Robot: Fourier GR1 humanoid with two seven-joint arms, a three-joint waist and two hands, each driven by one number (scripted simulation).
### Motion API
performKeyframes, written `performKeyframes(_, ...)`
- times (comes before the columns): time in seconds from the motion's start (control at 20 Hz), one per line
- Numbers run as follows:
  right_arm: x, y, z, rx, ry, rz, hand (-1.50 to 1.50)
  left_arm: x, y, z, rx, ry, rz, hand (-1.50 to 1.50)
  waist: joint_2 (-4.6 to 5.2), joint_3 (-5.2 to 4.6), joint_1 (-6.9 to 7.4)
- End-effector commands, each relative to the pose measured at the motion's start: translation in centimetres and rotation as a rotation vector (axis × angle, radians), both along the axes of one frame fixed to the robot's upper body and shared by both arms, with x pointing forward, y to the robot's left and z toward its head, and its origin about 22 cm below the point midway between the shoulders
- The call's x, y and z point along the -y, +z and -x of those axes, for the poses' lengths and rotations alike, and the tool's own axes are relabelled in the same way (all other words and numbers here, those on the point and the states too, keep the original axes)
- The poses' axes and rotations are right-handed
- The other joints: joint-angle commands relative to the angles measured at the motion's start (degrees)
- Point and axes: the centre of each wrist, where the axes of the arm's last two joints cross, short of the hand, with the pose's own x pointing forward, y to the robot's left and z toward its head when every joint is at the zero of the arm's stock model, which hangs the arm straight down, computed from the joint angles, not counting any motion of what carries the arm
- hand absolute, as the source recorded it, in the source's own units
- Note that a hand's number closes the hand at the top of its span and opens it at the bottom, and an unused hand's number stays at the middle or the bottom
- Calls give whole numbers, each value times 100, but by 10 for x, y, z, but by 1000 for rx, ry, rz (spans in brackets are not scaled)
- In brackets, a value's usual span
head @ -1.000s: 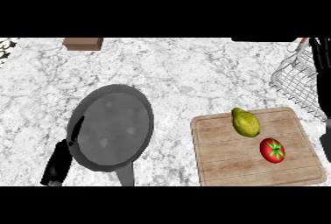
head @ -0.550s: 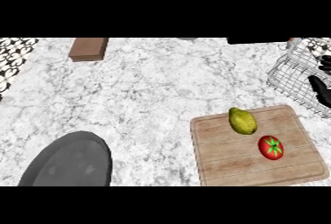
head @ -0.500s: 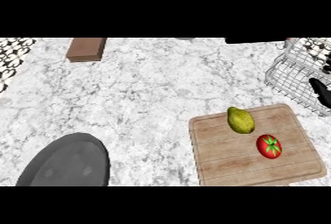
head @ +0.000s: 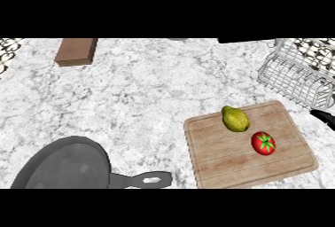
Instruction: Pick the tomato from the cutting board and place it in the tiered basket
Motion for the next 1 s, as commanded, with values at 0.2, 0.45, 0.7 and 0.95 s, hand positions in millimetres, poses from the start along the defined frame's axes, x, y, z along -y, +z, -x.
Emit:
performKeyframes(0.2, 7, 24, 16, -323, 256, 366, -150, 26, 23, -81, 425, -108, 60, 0, 39, -246, -339)
performKeyframes(0.45, 3, 49, 20, -436, 291, 652, -150, 38, 24, -81, 443, -121, 84, 0, 38, -239, -323)
performKeyframes(0.7, -9, 69, 19, -458, 221, 788, -150, 52, 14, -90, 456, -147, 98, 0, 50, -209, -214)
performKeyframes(0.95, -27, 64, 24, -525, 195, 839, -150, 54, 16, -101, 483, -140, 108, 0, 75, -194, -150)
